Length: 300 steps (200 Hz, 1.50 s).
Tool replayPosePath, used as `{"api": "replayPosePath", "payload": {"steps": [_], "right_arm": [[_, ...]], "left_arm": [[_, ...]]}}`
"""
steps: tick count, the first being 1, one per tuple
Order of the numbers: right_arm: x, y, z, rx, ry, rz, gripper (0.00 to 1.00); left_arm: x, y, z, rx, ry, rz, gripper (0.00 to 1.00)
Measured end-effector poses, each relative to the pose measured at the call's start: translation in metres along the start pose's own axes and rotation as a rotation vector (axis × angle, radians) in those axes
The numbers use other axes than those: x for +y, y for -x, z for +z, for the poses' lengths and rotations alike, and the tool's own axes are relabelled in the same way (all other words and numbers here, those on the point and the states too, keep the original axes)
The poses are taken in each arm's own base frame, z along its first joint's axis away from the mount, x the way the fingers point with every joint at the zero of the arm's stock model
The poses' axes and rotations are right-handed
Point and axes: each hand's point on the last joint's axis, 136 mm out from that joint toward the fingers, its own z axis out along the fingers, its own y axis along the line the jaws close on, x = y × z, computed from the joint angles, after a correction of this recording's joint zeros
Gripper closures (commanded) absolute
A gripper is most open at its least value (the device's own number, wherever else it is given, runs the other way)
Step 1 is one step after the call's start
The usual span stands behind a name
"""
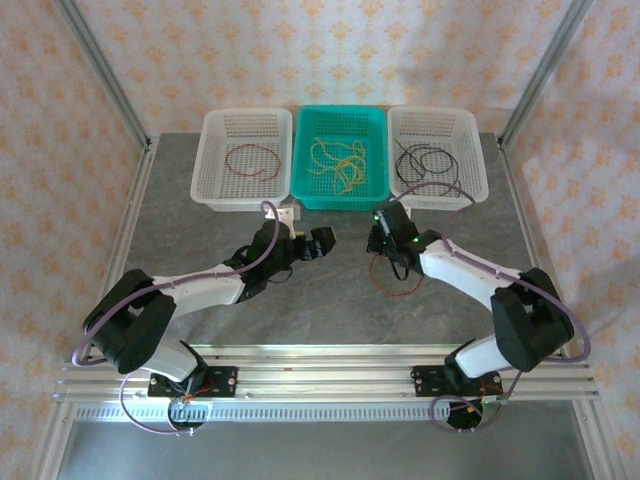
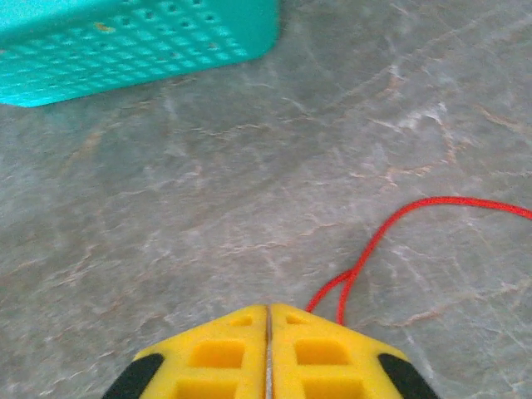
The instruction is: Untangle the cables
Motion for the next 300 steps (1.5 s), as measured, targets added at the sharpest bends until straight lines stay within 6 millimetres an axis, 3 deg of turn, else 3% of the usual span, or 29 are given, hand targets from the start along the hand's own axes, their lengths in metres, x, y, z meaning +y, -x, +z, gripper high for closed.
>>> {"api": "replayPosePath", "payload": {"steps": [43,88,173,194,255,300], "right_arm": [[-0.024,-0.002,0.02,0.036,-0.048,0.11,0.8],[-0.032,-0.018,0.043,0.101,-0.071,0.141,0.74],[-0.036,-0.025,0.06,0.144,-0.102,0.147,0.72],[-0.034,-0.023,0.061,0.145,-0.093,0.148,0.74],[-0.034,-0.024,0.063,0.155,-0.089,0.149,0.94],[-0.016,-0.02,0.05,0.154,0.018,0.162,1.0]], "left_arm": [[-0.033,-0.018,0.005,0.044,-0.064,0.067,0.02],[-0.028,-0.041,0.015,0.1,-0.044,0.084,0.02],[-0.032,-0.039,0.018,0.096,-0.05,0.096,0.02],[-0.033,-0.038,0.019,0.094,-0.051,0.1,0.02],[-0.03,-0.037,0.019,0.09,-0.034,0.1,0.03],[-0.023,-0.04,0.018,0.095,-0.023,0.098,0.03]]}}
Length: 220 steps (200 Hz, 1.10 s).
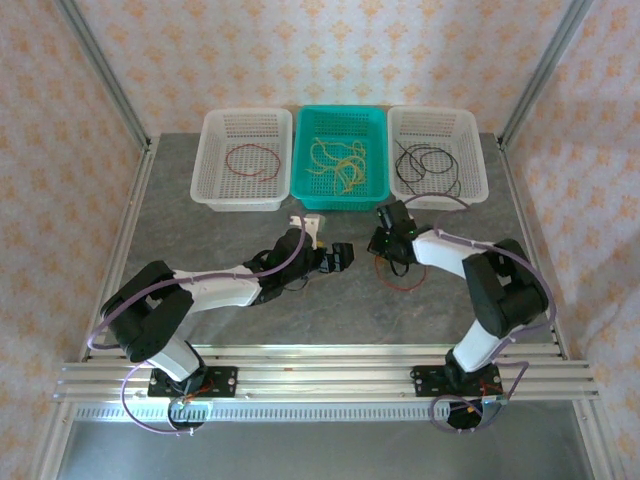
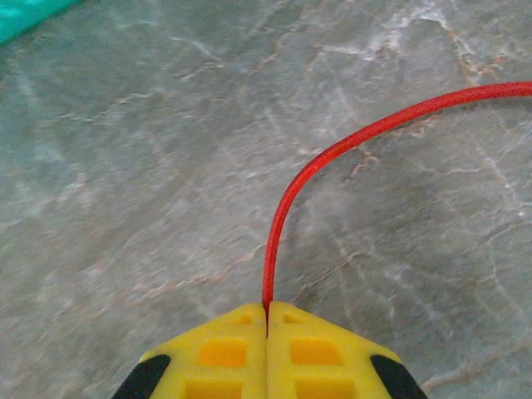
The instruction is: Untangle the cables
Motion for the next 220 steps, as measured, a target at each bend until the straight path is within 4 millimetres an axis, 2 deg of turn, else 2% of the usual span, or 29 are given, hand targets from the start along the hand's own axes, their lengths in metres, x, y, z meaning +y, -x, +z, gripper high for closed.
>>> {"api": "replayPosePath", "payload": {"steps": [38,89,120,154,179,198,220], "right_arm": [[0.024,0.015,-0.041,-0.081,0.135,-0.001,1.0],[0.046,0.028,-0.09,-0.162,0.271,-0.007,1.0],[0.057,0.033,-0.116,-0.197,0.338,-0.016,1.0],[0.075,0.045,-0.149,-0.235,0.415,-0.037,1.0],[0.097,0.06,-0.179,-0.278,0.491,-0.07,1.0],[0.113,0.071,-0.202,-0.313,0.536,-0.098,1.0],[0.135,0.08,-0.231,-0.353,0.589,-0.14,1.0]], "left_arm": [[0.009,-0.002,0.0,0.018,-0.001,-0.011,0.06],[-0.009,-0.005,0.002,0.05,-0.1,0.008,0.07],[-0.009,-0.008,0.006,0.059,-0.104,0.019,0.08],[-0.01,-0.001,0.006,0.045,-0.108,0.029,0.08],[0.002,0.014,0.004,0.011,-0.086,0.012,0.08],[0.011,0.04,-0.009,-0.052,-0.074,-0.007,0.08],[0.013,0.073,-0.028,-0.138,-0.078,-0.018,0.07]]}}
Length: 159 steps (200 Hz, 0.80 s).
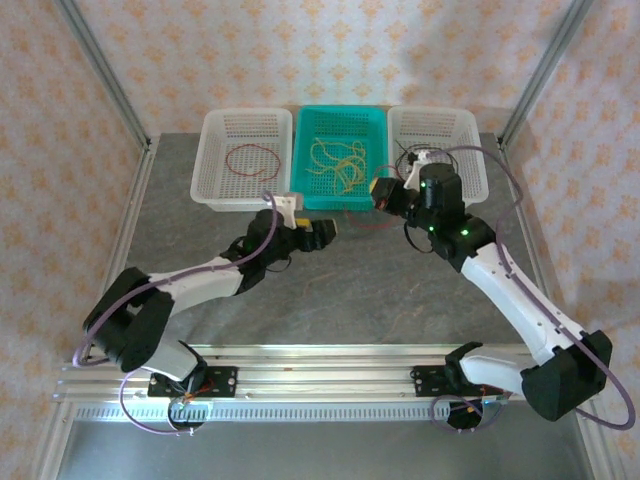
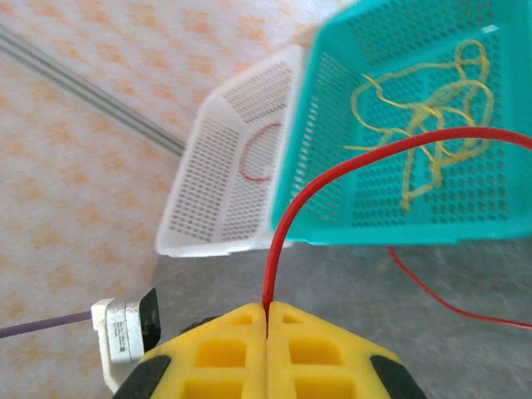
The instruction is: Untangle the cables
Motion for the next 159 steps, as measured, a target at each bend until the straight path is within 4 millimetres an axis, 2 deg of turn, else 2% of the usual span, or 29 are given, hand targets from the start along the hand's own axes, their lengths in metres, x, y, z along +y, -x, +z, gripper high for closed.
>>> {"api": "replayPosePath", "payload": {"steps": [21,43,80,120,159], "right_arm": [[0.029,0.013,-0.001,-0.014,0.051,-0.039,1.0],[0.051,0.02,0.009,-0.008,0.084,-0.07,1.0],[0.077,0.03,0.035,0.009,0.113,-0.1,1.0],[0.106,0.052,0.064,-0.01,0.153,-0.119,1.0],[0.132,0.071,0.093,-0.035,0.195,-0.127,1.0]], "left_arm": [[-0.001,0.026,-0.016,-0.064,0.001,-0.003,0.07],[0.004,0.045,-0.03,-0.106,0.019,-0.009,0.07],[0.029,0.077,-0.054,-0.177,0.093,-0.035,0.06],[0.053,0.111,-0.078,-0.254,0.165,-0.06,0.06],[0.08,0.134,-0.101,-0.316,0.236,-0.088,0.06]]}}
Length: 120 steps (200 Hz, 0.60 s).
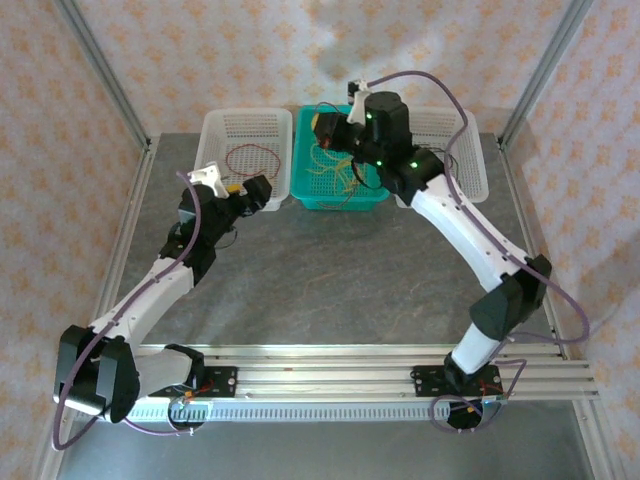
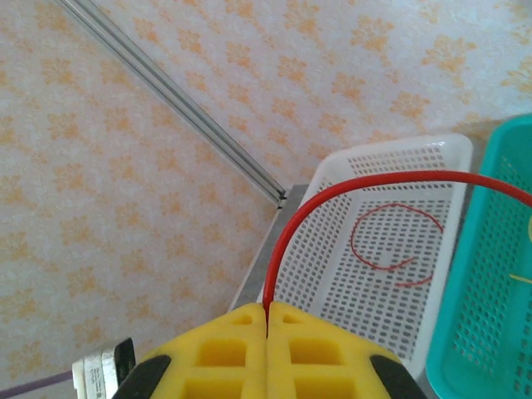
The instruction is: Untangle the cables
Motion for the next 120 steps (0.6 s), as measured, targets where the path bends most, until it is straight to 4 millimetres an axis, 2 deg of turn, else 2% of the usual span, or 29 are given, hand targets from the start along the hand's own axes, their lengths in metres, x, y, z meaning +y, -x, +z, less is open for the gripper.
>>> {"api": "replayPosePath", "payload": {"steps": [37,70,98,120], "right_arm": [[0.008,0.015,0.038,-0.018,0.039,-0.002,1.0],[0.011,0.022,0.079,-0.026,0.076,-0.002,1.0],[0.011,0.017,0.115,-0.015,0.123,0.013,1.0],[0.011,0.008,0.129,0.005,0.145,0.024,1.0]], "left_arm": [[0.028,0.025,-0.007,-0.051,0.051,-0.032,0.07],[0.044,0.038,-0.011,-0.077,0.076,-0.067,0.08],[0.049,0.043,-0.013,-0.084,0.079,-0.086,0.08],[0.049,0.043,-0.013,-0.08,0.072,-0.086,0.08]]}}
